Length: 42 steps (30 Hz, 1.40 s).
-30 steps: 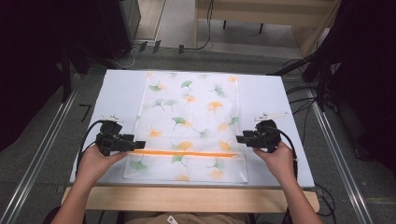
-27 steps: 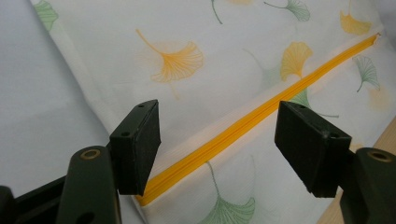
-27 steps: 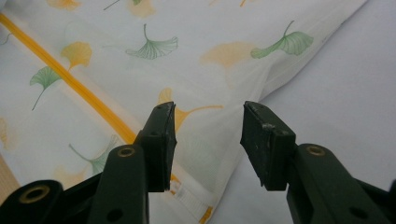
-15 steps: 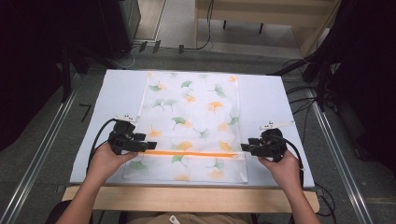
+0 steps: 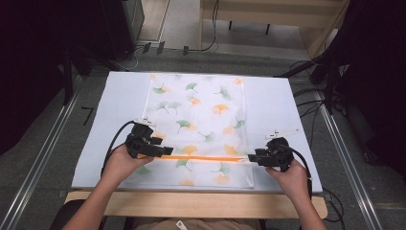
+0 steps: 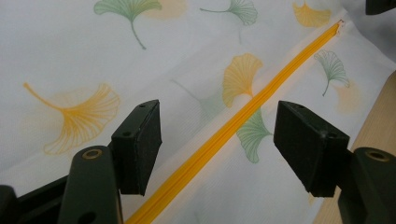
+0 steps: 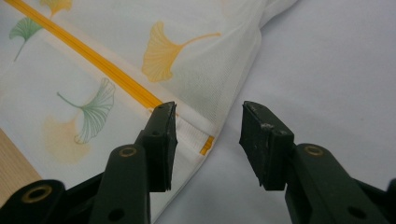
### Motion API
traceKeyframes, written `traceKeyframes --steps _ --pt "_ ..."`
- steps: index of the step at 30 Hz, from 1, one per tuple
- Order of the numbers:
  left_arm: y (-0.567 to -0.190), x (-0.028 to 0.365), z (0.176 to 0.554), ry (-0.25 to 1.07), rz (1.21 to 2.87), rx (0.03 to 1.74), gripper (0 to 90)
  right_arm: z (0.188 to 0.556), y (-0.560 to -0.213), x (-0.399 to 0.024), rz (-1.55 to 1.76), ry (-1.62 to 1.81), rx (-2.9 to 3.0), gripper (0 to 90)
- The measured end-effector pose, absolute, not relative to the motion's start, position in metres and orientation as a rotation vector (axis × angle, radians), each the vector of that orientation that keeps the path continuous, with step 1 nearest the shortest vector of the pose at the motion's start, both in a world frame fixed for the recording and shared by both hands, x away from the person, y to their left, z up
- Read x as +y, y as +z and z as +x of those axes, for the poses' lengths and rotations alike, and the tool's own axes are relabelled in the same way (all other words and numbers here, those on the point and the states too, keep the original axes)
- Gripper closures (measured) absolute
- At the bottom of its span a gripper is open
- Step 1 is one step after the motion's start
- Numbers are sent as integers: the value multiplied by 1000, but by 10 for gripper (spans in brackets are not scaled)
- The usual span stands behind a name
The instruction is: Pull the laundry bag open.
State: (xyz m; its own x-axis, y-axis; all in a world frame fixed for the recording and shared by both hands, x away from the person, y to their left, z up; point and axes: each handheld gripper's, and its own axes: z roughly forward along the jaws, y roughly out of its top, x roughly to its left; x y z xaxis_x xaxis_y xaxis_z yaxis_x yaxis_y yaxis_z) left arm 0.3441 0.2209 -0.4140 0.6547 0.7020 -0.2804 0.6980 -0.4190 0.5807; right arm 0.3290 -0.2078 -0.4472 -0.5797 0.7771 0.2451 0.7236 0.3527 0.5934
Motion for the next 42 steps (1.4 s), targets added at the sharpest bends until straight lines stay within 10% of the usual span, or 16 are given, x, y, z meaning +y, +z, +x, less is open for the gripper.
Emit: traceKeyframes --steps 24,42 --pt "-420 187 355 -39 2214 994 369 321 -464 -189 1309 892 2548 618" --pt "-420 176 350 -54 2218 959 460 325 -463 -179 1267 860 2563 831"
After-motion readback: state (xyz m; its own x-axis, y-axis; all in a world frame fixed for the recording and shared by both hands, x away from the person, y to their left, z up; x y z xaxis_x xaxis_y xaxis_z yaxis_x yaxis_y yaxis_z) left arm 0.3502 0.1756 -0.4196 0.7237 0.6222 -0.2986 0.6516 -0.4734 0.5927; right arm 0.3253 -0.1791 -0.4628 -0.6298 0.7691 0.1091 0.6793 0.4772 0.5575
